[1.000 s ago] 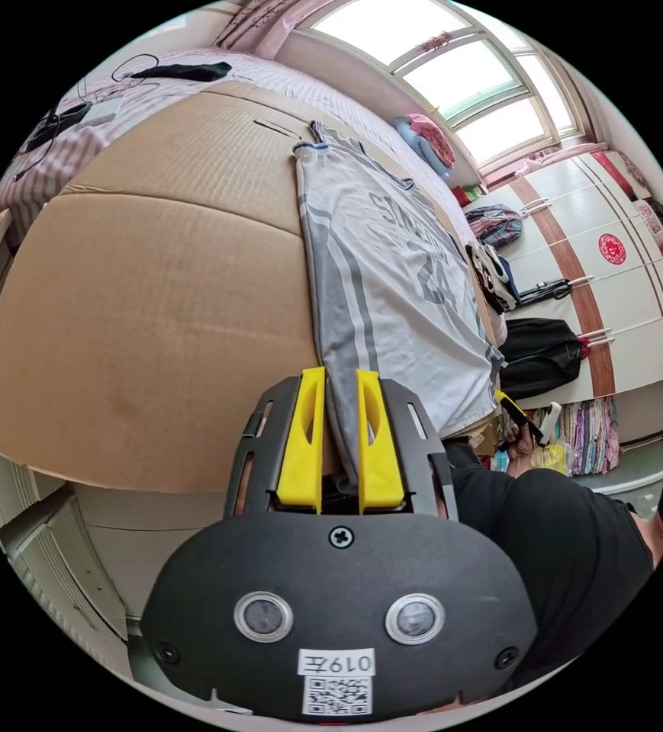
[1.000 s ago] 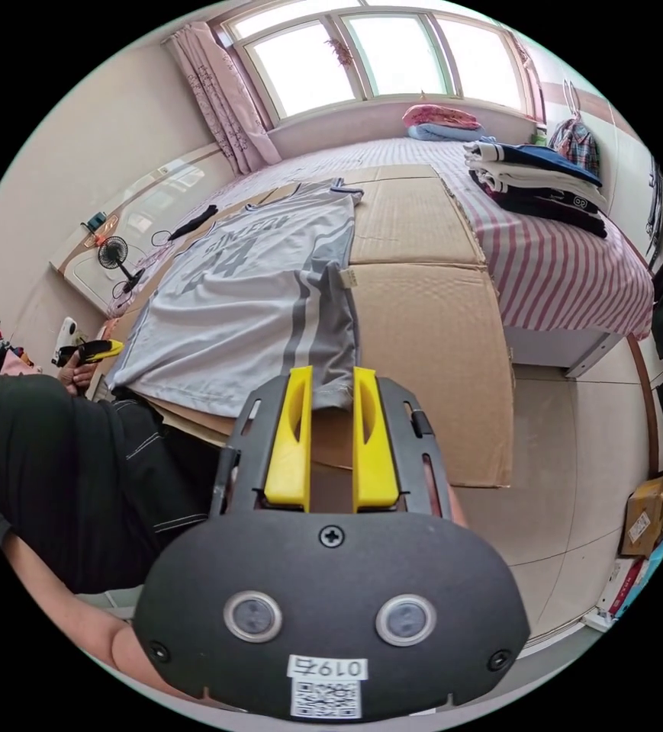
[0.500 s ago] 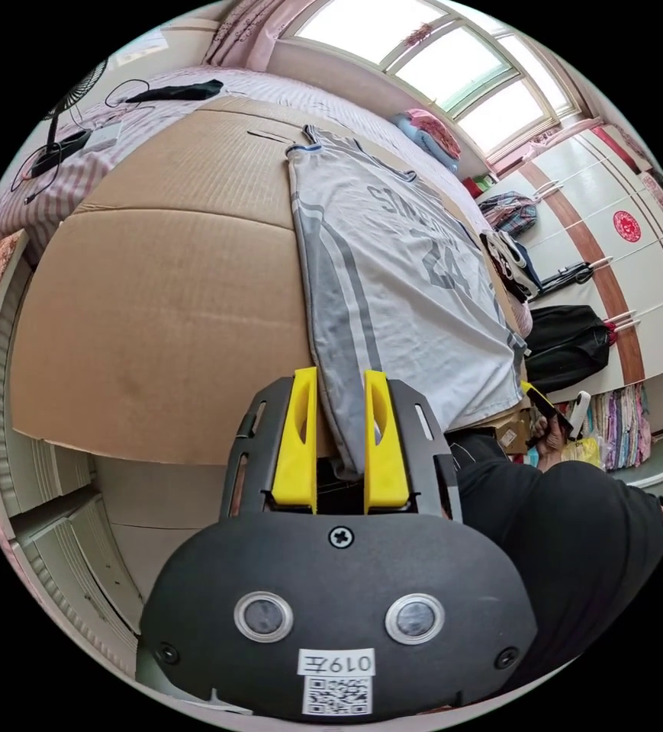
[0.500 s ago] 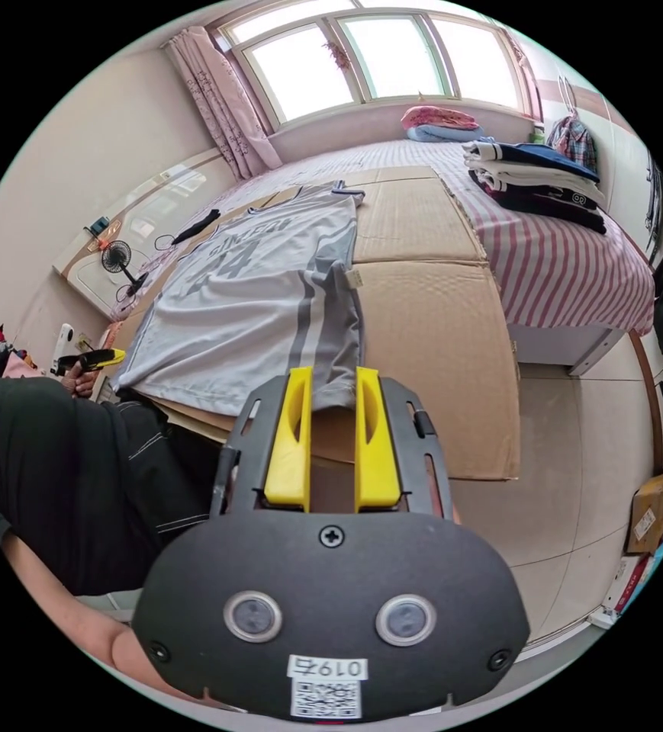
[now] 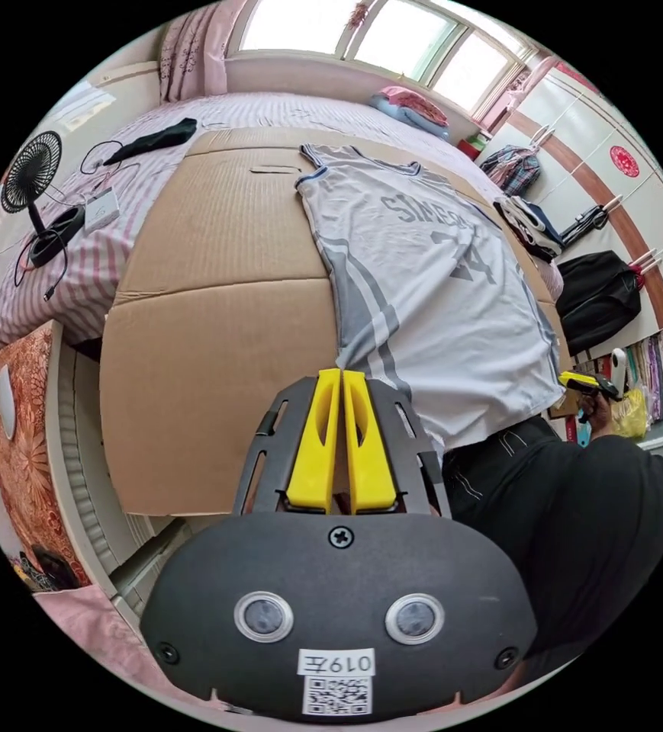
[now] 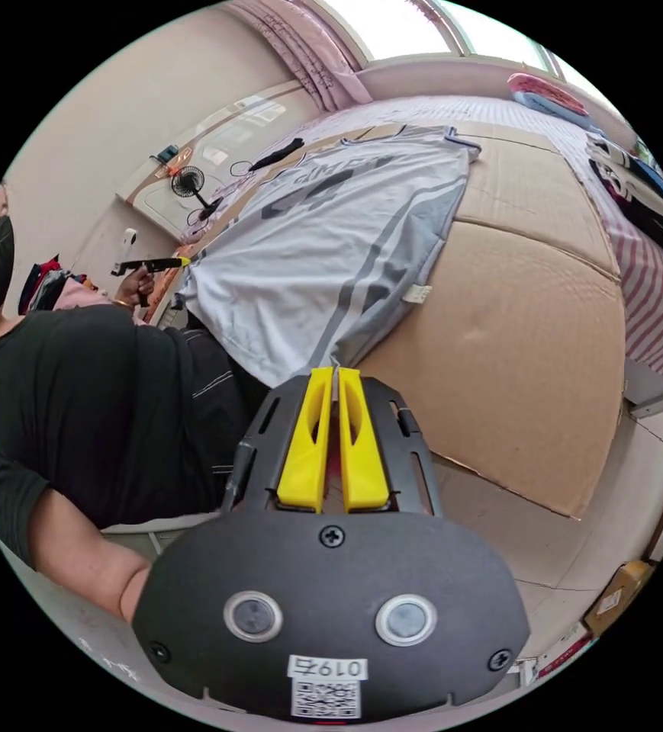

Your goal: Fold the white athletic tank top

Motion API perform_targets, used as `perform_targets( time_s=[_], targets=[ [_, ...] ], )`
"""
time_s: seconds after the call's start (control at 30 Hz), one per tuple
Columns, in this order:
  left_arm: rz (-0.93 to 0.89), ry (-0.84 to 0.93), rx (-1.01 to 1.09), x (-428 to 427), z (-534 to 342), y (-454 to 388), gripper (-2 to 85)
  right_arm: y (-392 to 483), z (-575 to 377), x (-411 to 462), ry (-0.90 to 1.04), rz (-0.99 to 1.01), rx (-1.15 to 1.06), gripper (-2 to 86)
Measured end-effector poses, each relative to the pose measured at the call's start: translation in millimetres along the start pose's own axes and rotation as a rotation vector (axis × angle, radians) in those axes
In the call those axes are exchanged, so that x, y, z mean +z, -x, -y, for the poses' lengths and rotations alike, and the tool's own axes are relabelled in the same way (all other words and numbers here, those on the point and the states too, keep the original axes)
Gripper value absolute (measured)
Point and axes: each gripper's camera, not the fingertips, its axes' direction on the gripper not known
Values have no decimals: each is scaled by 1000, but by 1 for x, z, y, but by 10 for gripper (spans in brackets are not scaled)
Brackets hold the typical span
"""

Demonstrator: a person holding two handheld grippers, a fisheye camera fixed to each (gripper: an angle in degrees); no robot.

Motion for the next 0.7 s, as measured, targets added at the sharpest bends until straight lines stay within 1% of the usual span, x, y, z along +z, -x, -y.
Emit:
perform_targets(
  time_s=[0.07,0.13,0.2,0.23,0.27,0.37,0.4,0.5,0.53,0.57,0.6,0.67,0.7],
  targets=[
    [61,42,11,11,11,6,17,3,14,4,64,5,-14,5],
    [79,64,17,18,17,11,20,8,26,8,102,10,-31,10],
    [47,74,8,20,22,17,27,9,36,8,139,8,-34,17],
    [3,89,13,21,25,19,35,6,42,5,173,-13,-27,29],
    [-36,120,23,21,28,21,45,1,47,0,203,-62,-12,43],
    [-80,161,29,15,35,34,66,-16,61,-12,288,-185,24,64],
    [-75,159,21,12,37,39,67,-20,65,-15,303,-201,27,63],
    [-6,116,-53,-3,54,65,66,-36,96,-30,305,-356,31,45],
    [11,62,-68,-10,67,71,62,-37,116,-41,232,-403,-8,24],
    [3,-13,-59,-17,84,74,56,-32,140,-55,97,-410,-75,11],
    [-7,-55,-44,-20,95,74,53,-30,152,-63,4,-403,-111,8],
    [-43,-254,70,-28,143,62,40,-23,198,-88,-404,-314,-261,-2],
    [-50,-305,98,-28,156,59,39,-22,209,-89,-486,-289,-316,-3]
  ],
)
